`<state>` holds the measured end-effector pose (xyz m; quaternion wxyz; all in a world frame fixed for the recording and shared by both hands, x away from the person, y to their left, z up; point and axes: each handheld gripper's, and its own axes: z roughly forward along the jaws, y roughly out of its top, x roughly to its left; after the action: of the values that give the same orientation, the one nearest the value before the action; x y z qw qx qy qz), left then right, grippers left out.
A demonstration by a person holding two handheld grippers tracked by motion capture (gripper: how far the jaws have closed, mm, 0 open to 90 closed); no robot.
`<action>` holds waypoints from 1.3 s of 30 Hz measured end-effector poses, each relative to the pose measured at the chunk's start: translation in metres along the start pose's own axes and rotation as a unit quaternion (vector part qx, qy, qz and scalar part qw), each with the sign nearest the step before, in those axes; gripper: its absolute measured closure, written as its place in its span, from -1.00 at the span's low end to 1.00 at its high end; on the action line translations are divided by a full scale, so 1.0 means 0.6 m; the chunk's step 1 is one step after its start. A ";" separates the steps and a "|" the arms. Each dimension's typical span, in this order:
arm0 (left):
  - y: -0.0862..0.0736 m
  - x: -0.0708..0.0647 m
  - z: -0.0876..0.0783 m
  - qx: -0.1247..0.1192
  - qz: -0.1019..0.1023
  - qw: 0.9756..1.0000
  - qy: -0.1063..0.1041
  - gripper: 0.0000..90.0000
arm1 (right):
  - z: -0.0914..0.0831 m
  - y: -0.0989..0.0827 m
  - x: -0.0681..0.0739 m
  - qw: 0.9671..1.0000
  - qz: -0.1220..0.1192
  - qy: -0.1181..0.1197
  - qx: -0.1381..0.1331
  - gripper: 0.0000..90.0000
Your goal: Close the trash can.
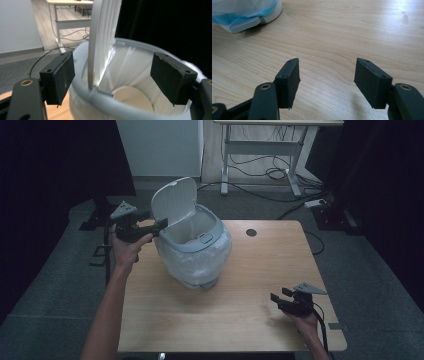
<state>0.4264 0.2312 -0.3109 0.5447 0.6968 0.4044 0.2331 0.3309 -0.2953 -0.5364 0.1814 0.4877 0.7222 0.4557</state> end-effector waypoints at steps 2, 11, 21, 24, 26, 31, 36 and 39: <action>0.009 -0.001 0.002 -0.005 -0.002 1.000 -0.007 -0.56 | 0.001 0.000 0.001 1.000 -0.002 0.000 0.001 -0.19; 0.007 -0.037 0.000 0.001 -0.004 0.998 -0.056 -0.50 | 0.000 0.000 0.004 1.000 -0.006 0.001 0.001 -0.19; -0.027 -0.082 0.034 0.054 -0.002 0.995 -0.083 -0.52 | 0.001 0.000 0.007 1.000 -0.008 0.003 0.003 -0.20; -0.028 -0.087 0.044 0.058 0.002 0.996 -0.061 -0.52 | 0.001 0.000 0.007 1.000 -0.008 0.002 0.003 -0.20; -0.026 -0.091 0.052 0.061 0.009 0.997 -0.043 -0.52 | 0.001 0.000 0.006 1.000 -0.007 0.002 0.003 -0.20; -0.022 -0.104 0.074 0.076 0.039 0.996 0.005 -0.53 | 0.002 -0.001 0.007 1.000 -0.009 0.002 0.004 -0.20; -0.013 -0.111 0.089 0.091 0.044 0.995 0.020 -0.56 | 0.002 -0.001 0.008 1.000 -0.011 0.000 0.005 -0.20; -0.009 -0.114 0.097 0.095 0.041 0.994 0.029 -0.56 | 0.003 -0.002 0.007 1.000 -0.011 0.001 0.008 -0.20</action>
<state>0.4305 0.1423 -0.3252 0.4539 0.7546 0.4112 0.2354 0.3295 -0.2907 -0.5375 0.1822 0.4806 0.7314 0.4481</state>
